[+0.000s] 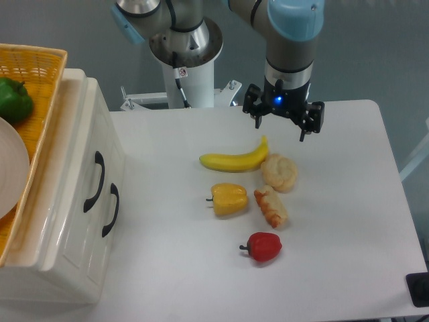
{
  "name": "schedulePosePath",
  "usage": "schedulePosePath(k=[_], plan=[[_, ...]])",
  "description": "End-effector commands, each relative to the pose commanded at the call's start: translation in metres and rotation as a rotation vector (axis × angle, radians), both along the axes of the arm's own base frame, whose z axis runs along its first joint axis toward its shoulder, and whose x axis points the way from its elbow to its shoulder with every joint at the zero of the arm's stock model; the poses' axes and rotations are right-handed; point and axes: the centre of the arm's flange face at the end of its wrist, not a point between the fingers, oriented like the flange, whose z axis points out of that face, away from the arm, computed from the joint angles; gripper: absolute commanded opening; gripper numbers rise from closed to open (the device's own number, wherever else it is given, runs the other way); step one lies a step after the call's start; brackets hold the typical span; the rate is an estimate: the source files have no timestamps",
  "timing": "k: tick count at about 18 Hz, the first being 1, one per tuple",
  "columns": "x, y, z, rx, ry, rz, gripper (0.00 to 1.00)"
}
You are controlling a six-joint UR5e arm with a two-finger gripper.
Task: Slide open the top white drawer
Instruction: 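Move the gripper toward the white cabinet's upper drawer handle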
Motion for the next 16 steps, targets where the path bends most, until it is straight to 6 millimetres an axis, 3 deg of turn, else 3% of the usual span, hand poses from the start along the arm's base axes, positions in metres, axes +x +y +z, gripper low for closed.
schedulePosePath(k=[6,9,16], plan=[[0.020,0.021,0.001,0.020,-0.005,0.050,1.00],[0.032,0.034,0.002,0.053,-0.023,0.165,1.00],[0.038,0.051,0.004,0.133,-0.071,0.342,1.00]])
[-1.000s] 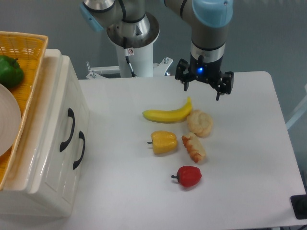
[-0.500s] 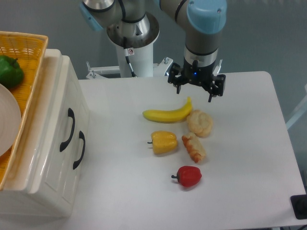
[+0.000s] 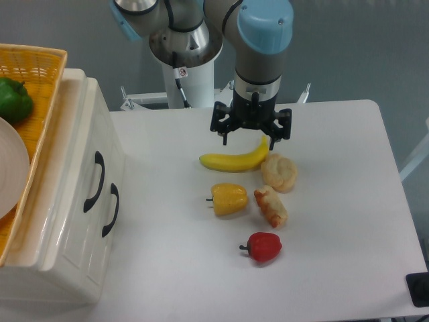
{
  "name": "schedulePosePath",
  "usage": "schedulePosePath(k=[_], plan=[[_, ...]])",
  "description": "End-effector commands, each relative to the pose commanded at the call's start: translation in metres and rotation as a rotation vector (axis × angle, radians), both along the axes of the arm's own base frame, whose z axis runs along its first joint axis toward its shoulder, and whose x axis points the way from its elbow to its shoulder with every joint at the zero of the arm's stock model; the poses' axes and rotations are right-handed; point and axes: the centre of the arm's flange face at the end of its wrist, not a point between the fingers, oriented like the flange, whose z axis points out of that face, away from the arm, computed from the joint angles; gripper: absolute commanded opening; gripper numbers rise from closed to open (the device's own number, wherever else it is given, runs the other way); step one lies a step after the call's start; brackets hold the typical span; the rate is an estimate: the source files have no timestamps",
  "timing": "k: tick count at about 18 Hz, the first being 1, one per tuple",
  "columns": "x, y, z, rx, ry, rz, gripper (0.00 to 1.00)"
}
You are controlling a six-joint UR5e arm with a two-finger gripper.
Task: Slide open the top white drawer
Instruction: 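Move the gripper toward the white cabinet's upper drawer handle, then lower the gripper to the black handle of the upper drawer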
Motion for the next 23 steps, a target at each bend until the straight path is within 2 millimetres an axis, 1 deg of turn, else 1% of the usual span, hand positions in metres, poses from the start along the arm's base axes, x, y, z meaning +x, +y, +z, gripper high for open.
schedulePosePath(k=[1,3,5,7,8,9,14,19,21,23], plan=[[0.005,0.006,-0.001,0.001,-0.005,0.009,1.00],[0.015,0.020,-0.011,-0.010,-0.028,0.039,1.00],[0.020,0.030,-0.020,-0.021,-0.048,0.083,1.00],[0.030,0.042,-0.022,-0.021,-0.056,0.089,1.00],[0.033,0.047,-0.027,-0.023,-0.069,0.090,1.00],[0.034,0.051,-0.028,-0.014,-0.079,0.097,1.00],[0.056,0.079,-0.026,0.035,-0.135,0.101,1.00],[0.071,0.101,-0.033,0.047,-0.170,0.079,1.00],[0.083,0.112,-0.038,0.033,-0.173,0.066,1.00],[0.089,0.118,-0.038,0.031,-0.170,0.054,1.00]])
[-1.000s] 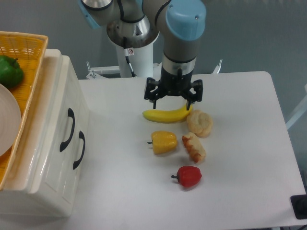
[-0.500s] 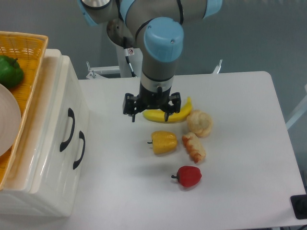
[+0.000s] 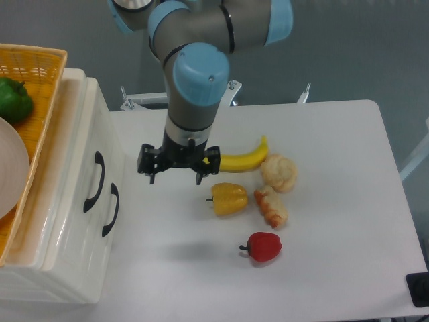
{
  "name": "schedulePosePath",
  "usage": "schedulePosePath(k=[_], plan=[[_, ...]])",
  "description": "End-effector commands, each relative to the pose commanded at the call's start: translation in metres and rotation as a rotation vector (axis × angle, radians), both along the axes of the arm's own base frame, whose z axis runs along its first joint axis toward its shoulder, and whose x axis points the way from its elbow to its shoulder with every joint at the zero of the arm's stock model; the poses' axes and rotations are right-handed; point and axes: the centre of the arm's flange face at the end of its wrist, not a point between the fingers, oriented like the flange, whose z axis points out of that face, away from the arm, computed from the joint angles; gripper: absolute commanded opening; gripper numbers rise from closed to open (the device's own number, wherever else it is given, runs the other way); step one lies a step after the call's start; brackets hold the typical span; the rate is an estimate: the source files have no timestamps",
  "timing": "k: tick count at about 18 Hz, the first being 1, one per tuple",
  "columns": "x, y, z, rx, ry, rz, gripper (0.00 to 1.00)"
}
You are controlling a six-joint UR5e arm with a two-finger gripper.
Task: Slide open the top white drawer
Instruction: 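Lower the gripper to the black handle of the upper drawer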
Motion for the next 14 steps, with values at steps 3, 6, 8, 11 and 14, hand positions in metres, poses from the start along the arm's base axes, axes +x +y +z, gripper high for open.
schedulePosePath(k=[3,6,8,11,14], plan=[[0.013,0.007,0.000,-0.002,0.003,-0.027,1.00],[0.021,0.011,0.003,0.012,0.013,-0.055,1.00],[0.029,0.017,0.002,0.022,0.022,-0.072,1.00],[0.031,0.016,0.008,0.039,0.035,-0.091,1.00],[0.035,0.018,0.005,0.041,0.035,-0.151,1.00]])
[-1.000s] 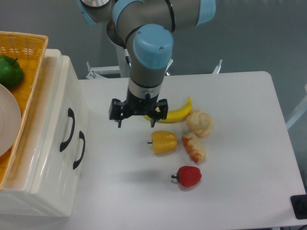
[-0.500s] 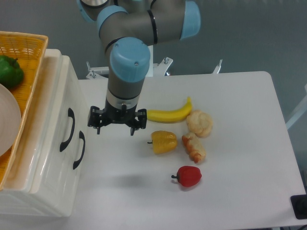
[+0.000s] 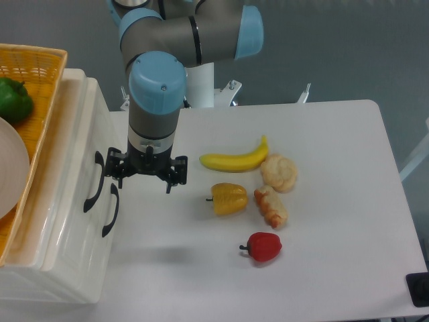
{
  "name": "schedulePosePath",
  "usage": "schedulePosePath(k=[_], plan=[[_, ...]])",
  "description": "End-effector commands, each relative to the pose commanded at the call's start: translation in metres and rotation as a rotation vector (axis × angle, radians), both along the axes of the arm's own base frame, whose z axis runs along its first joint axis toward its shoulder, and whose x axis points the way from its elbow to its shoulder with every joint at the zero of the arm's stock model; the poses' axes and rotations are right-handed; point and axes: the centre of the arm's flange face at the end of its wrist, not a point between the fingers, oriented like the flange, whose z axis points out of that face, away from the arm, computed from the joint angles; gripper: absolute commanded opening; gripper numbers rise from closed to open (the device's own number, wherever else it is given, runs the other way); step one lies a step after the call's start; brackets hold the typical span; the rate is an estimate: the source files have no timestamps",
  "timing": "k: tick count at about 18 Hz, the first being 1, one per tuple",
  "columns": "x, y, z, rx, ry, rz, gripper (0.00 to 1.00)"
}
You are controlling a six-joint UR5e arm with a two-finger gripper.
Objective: Slide open the top white drawer
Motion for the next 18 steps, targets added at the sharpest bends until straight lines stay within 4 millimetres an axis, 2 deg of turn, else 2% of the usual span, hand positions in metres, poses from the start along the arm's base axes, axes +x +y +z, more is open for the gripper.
schedulePosePath(k=[6,18], plan=[[0.011,0.005,-0.003,0.018,-0.051,-0.002,1.00],[0.022,0.007,-0.010,-0.031,-0.099,0.132,1.00]])
